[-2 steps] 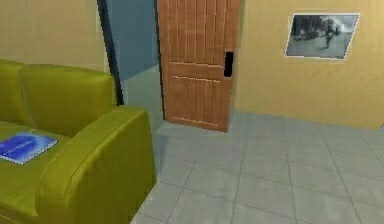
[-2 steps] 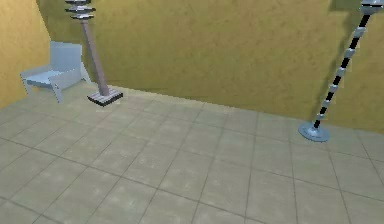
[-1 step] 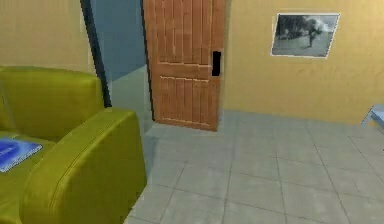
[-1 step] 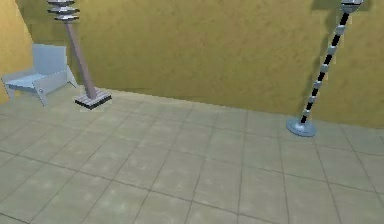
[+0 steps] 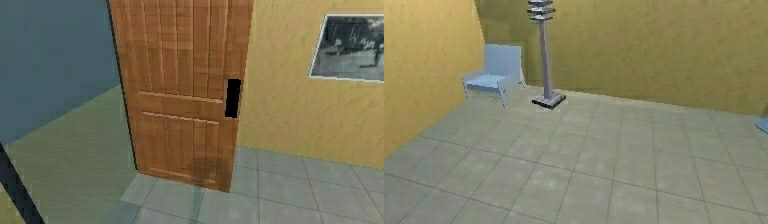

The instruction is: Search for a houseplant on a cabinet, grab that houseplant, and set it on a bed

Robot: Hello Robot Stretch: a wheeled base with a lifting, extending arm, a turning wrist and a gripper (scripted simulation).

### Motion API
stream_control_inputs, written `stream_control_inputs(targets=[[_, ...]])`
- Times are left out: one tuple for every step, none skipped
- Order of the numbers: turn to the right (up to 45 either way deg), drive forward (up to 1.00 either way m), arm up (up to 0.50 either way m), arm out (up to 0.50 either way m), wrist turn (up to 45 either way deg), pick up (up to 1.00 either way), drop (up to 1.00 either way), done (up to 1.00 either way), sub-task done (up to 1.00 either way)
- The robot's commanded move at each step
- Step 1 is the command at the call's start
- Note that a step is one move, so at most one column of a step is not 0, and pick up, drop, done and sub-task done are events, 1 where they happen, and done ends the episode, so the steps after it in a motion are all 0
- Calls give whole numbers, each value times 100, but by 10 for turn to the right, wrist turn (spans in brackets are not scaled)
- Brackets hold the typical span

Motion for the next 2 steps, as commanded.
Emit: stream_control_inputs(targets=[[30, 0, 0, 0, 0, 0, 0, 0, 0], [0, 40, 0, 0, 0, 0, 0, 0, 0]])
